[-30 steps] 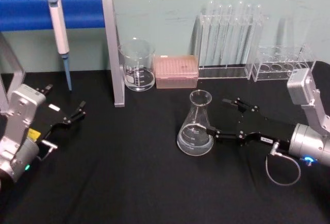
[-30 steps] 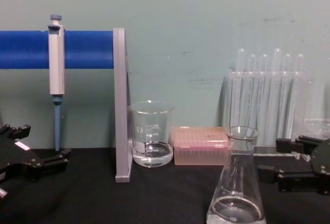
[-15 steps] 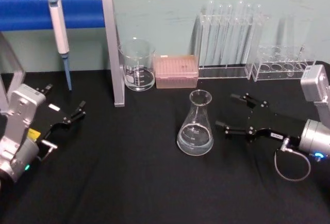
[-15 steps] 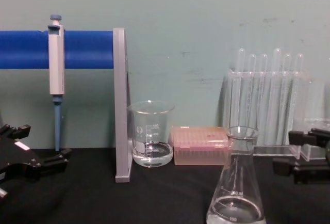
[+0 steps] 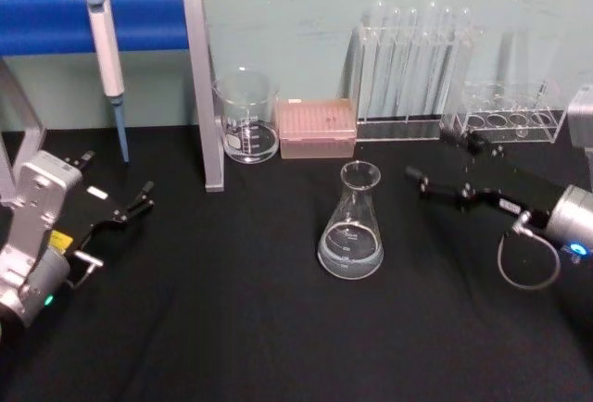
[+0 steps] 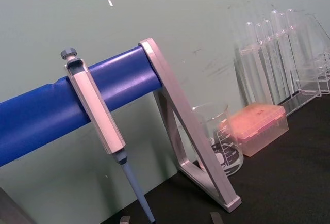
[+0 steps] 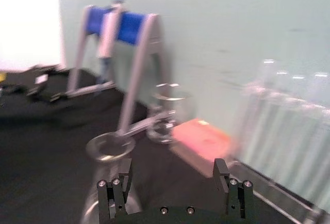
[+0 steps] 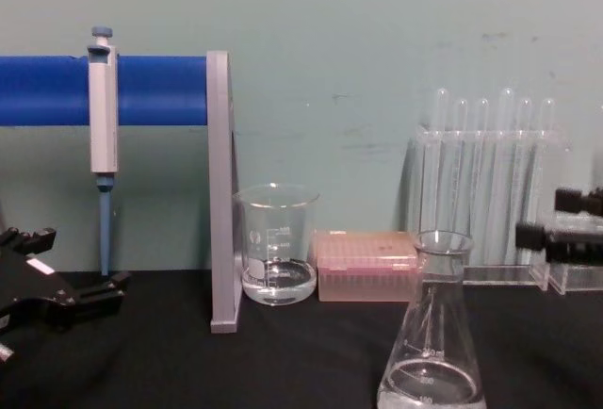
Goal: Grasp the erlenmeyer flask with one hand, shake it three times, then place it back.
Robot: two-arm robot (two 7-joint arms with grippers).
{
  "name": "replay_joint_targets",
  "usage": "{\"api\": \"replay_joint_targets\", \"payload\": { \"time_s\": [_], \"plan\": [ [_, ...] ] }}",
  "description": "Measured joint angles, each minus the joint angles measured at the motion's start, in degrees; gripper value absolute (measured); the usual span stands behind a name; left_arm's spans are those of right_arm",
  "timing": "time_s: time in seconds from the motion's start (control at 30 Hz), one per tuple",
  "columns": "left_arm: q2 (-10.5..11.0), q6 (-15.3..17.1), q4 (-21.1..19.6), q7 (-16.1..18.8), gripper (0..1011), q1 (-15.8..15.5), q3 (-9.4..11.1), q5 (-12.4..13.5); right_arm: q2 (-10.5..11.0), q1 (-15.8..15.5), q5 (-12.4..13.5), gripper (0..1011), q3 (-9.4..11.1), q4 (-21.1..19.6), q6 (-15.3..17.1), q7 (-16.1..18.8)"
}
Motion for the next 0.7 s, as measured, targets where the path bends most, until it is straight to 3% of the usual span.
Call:
{"api": "replay_joint_targets", "payload": {
  "time_s": [0.2,0.33,0.7],
  "plan": [
    [0.0,0.0,0.0,0.0,1001,0.0,0.0,0.0,-4.4,-0.9,-1.6,1003,2.7,-0.1,1.6,-10.8],
    [0.0,0.0,0.0,0.0,1001,0.0,0.0,0.0,-6.8,-1.3,-3.1,1003,3.5,-0.1,2.4,-15.7],
    [0.0,0.0,0.0,0.0,1001,0.0,0.0,0.0,-12.4,-2.7,-8.6,1003,3.6,2.0,2.4,-25.3]
  ]
}}
